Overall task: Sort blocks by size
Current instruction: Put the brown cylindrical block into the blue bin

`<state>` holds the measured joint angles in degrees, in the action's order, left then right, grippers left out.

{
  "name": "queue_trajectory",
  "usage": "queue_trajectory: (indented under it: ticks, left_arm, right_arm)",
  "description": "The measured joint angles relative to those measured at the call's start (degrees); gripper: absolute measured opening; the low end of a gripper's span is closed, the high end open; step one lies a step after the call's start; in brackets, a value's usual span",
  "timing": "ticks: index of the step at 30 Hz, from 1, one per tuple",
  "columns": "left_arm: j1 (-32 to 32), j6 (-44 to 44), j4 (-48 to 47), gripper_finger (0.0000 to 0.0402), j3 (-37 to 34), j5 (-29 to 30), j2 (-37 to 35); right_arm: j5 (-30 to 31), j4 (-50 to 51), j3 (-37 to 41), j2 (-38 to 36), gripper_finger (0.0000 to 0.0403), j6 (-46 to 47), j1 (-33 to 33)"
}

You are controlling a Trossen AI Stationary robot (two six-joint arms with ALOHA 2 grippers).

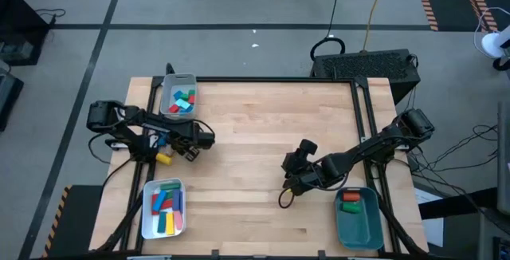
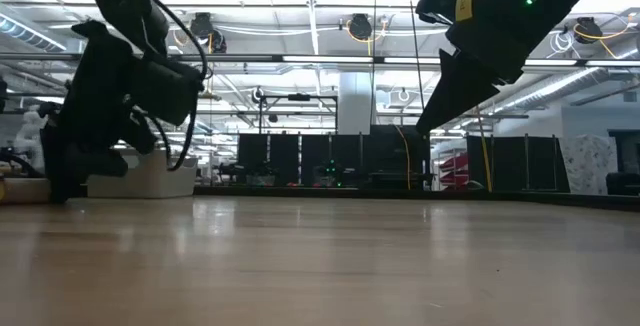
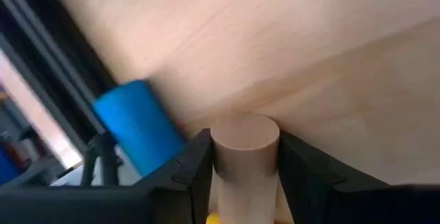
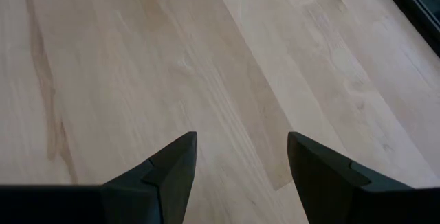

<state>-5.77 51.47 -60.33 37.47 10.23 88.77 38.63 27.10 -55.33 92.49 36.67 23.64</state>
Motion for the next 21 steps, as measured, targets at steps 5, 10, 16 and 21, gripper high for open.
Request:
queue_trajectory:
  ticks: [5, 10, 16, 21]
  left_arm:
    - [0.70, -1.31, 2.11, 0.0147, 1.11, 0.32, -0.11]
    - [1.71, -2.14, 6.22, 0.0149, 3.81, 0.55, -0.11]
    - [1.66, -9.05, 15.24, 0.0152, 4.74, 1.34, -0.15]
    - [-0.14, -13.32, 19.14, 0.0188, 4.27, -0.91, -0.14]
  right_arm:
    - [-0.01, -0.14, 0.00, 0.00, 0.0210, 0.09, 0.00]
    - [0.00, -0.16, 0.00, 0.00, 0.0210, 0.09, 0.00]
    - [-0.04, -0.12, 0.00, 0.00, 0.0210, 0.01, 0.00]
    - [-1.53, 0.06, -0.02, 0.00, 0.0210, -0.28, 0.02]
